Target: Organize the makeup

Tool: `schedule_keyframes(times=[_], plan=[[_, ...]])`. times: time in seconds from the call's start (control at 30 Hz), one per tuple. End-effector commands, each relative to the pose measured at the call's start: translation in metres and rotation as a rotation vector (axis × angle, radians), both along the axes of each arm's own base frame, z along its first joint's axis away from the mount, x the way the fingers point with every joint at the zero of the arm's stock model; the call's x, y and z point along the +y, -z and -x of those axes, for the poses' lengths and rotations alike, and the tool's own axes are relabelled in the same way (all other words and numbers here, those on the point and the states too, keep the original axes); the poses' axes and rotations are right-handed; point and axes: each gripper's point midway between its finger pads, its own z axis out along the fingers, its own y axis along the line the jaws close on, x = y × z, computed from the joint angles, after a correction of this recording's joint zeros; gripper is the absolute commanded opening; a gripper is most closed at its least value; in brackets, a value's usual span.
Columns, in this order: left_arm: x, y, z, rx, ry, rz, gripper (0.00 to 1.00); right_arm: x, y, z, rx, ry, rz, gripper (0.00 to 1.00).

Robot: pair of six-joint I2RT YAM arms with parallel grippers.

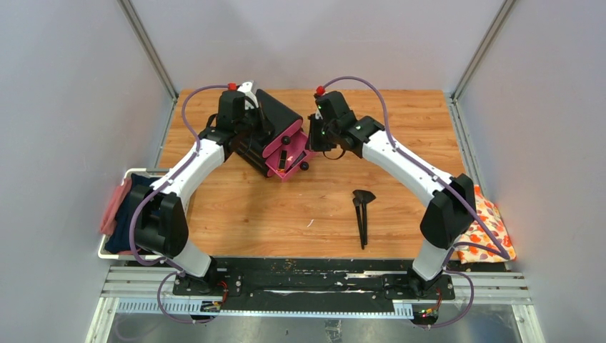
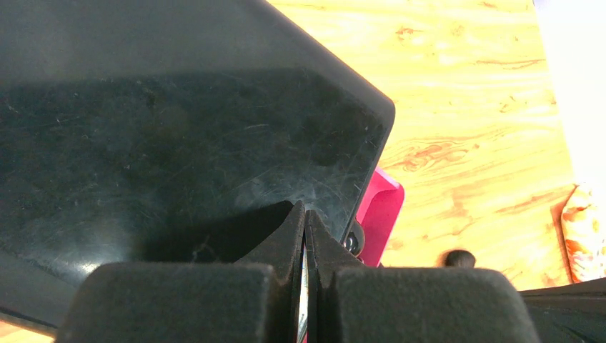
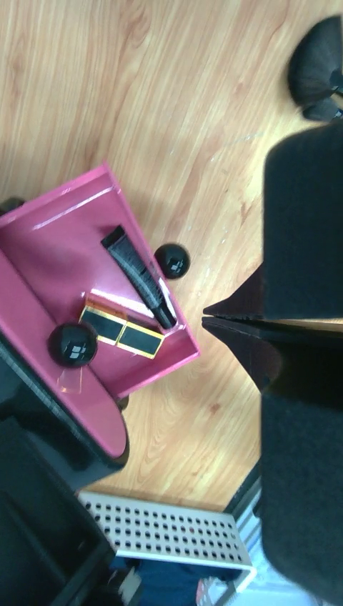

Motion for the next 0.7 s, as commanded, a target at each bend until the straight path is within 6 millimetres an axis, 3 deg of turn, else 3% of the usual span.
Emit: schedule_keyframes(times=[0.0,0.17,0.37,0.47,0.67], plan=[[0.013,0.049,0.021,0.167,-0.012,-0.065,0.00,-0.031,0.044,0.003,0.012,0.083,0.159,0.00],[0.013,0.048,0.020,0.166,-0.009,-0.064,0.00,-0.041,0.088,0.003,0.085,0.109,0.235,0.00],[0.015,0.047,0.020,0.164,-0.013,-0.073,0.00,-0.031,0.119,-0.019,0.120,0.101,0.275,0.00],[0.016,0.046,0.021,0.161,-0.017,-0.079,0.00,-0.022,0.123,-0.031,0.121,0.088,0.266,0.00],[0.016,0.049,0.020,0.167,-0.018,-0.081,0.00,0.004,0.110,-0.050,0.082,0.061,0.185,0.00]])
